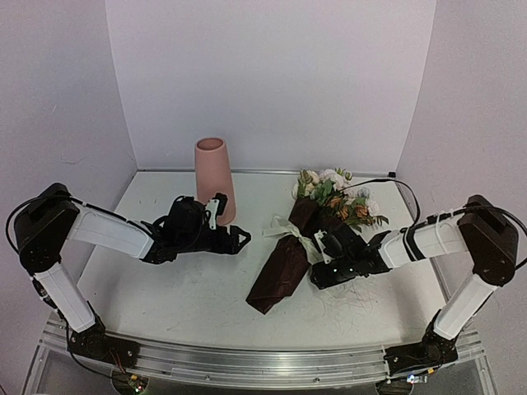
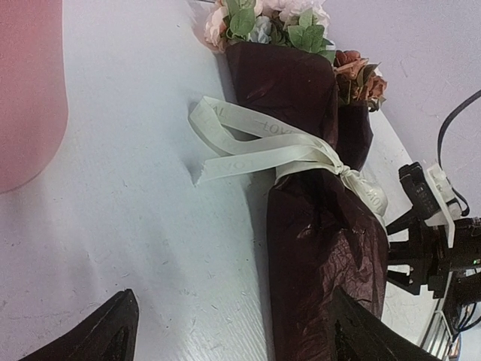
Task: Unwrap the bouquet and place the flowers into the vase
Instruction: Move the fake flower to the center of the board.
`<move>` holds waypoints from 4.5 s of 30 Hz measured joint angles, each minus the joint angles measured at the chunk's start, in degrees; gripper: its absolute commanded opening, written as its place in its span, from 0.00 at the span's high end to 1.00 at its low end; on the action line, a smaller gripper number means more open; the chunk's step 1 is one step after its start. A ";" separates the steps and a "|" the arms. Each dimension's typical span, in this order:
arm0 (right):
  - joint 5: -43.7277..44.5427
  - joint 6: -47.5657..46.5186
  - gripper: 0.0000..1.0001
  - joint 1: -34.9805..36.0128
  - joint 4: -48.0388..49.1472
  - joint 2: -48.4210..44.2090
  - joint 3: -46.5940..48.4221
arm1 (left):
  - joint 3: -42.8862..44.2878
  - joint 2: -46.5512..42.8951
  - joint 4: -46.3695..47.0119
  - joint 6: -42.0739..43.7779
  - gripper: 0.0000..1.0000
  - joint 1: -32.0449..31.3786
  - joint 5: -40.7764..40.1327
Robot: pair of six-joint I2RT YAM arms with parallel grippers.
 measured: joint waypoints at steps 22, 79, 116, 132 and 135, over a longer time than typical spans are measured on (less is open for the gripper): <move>6.57 6.58 1.00 0.00 -3.34 -25.01 -4.82 | 6.64 7.58 -0.13 9.27 0.12 0.00 1.01; 4.14 22.39 1.00 -0.02 -12.57 -41.00 0.30 | 13.11 13.67 -0.40 9.10 0.11 -2.20 5.04; 10.53 19.46 1.00 -0.07 -21.83 -43.59 0.45 | 34.82 30.69 -1.36 15.64 0.60 -11.65 20.68; 10.78 19.50 1.00 -0.07 -21.83 -44.20 0.28 | 39.37 36.37 -1.63 15.20 0.54 -11.69 24.22; 10.78 19.48 1.00 -0.07 -21.83 -44.22 0.28 | 40.62 37.12 -1.44 15.18 0.52 -11.94 24.92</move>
